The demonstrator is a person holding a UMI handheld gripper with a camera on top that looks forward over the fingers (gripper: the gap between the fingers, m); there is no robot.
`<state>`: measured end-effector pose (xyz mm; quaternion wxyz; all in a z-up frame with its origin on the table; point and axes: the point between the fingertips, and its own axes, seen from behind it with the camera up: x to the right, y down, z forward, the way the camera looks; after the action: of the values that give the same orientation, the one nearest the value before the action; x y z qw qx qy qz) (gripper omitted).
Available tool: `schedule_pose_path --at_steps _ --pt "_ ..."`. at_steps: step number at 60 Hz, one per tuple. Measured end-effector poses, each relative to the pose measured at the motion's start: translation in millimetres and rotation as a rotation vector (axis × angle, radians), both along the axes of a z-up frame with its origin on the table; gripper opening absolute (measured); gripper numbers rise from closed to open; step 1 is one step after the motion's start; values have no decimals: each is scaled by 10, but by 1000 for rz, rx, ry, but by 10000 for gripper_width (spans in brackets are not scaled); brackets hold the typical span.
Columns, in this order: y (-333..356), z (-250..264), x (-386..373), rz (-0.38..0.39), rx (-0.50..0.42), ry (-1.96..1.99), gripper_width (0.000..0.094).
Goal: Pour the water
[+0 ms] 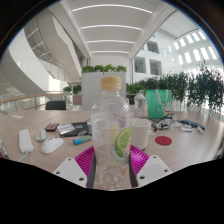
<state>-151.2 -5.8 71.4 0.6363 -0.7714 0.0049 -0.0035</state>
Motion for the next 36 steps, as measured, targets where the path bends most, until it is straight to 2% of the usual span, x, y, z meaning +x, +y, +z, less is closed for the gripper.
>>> schedule_pose_path --at_steps 4,13,16,17,21,22,27,28,29,31,32,36 --pt "10 3 -14 18 -10 2 497" --pt "58 -43 -31 51 -75 49 341" --pt "77 -54 -126 77 -118 84 318" --pt "85 -41 -159 94 -130 107 341" --pt "161 228 -297 139 -126 210 343" --pt "193 315 -415 138 -130 241 315" --pt "349 689 -525 180 -139 544 343" --pt "381 769 -611 178 -151 615 307" --pt "428 807 -568 186 -163 691 342" --pt "509 931 -633 173 -185 838 310" --pt "553 993 -686 161 -193 907 343" --pt "806 1036 -627 149 -236 1194 342"
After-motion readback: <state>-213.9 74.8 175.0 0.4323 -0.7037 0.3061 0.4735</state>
